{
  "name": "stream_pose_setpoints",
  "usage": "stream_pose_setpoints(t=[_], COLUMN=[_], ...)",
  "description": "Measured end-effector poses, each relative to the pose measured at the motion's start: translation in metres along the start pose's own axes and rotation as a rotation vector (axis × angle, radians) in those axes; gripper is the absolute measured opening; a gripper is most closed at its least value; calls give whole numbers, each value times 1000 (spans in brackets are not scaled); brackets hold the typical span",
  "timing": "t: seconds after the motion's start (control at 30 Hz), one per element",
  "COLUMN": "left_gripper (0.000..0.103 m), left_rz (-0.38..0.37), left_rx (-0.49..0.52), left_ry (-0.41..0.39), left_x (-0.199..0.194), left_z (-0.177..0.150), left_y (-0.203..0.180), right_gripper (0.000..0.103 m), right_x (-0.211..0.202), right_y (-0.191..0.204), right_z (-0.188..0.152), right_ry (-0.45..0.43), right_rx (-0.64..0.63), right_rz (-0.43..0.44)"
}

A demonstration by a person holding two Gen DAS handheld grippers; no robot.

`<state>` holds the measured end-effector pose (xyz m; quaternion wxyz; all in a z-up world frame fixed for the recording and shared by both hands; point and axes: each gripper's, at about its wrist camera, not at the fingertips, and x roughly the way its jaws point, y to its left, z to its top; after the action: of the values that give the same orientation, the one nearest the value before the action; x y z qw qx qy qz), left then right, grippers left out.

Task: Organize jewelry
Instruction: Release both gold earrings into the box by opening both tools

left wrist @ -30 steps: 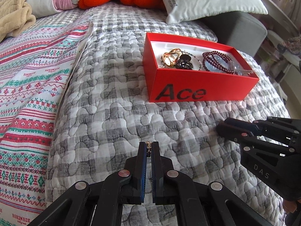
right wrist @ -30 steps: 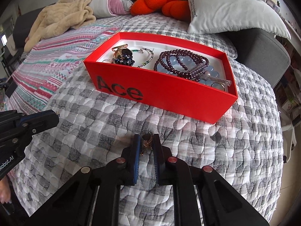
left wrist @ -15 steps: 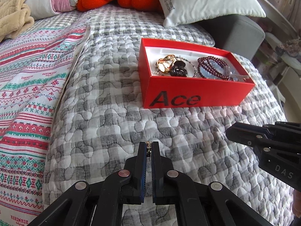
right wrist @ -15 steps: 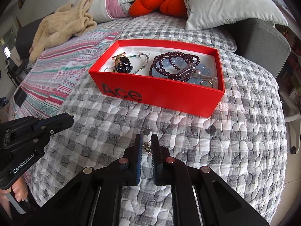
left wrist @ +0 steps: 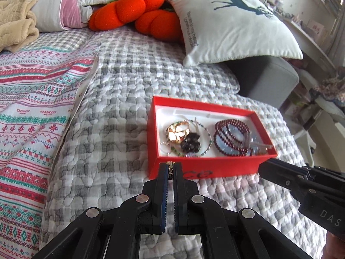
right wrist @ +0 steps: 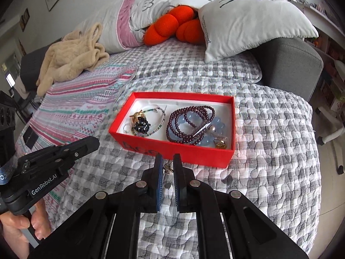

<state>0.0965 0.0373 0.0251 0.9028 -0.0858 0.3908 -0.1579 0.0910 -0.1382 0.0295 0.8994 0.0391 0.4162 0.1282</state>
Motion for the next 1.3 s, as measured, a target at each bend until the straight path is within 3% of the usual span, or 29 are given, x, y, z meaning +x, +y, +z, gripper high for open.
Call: stream_pose_setpoints(t=[0.33,0.5,0.53,0.6,0.73,0.87,0.97,1.07,1.3], left_gripper=[0,0,2,17,22,34,36,47,54], left_rz=[2,43,47,51,46,70,82,94,122], left_rx=[-2,56,65,70,60,80,100,102,88], left_ry=[-7,-23,-21,-20,-19,-20,-10,-3,28], left_x=[35,41,41,39,29,16,9,3,3], left_z=[16,16,16,16,14,8,3,-1,-7], left_y=[-15,-25,-27,-28,-27,-26,-25,-21,-11], right_gripper=[10,10,10,10,10,10,10,10,11], right_x=[7,14,14,14,16,21,27,33,41], right_y=[-23,-35,-38,-40,-40,-38,-37,-37,-35], right_z=[20,22,23,23,25,29,30,32,36], right_ry=[-41,-30,-30,-30,-25,-23,-16,-10,-13], right_rx=[88,111,114,122,106,85,83,88,102], right_rz=[0,-27,-31,-35,-53,-66,-77,-86,-80])
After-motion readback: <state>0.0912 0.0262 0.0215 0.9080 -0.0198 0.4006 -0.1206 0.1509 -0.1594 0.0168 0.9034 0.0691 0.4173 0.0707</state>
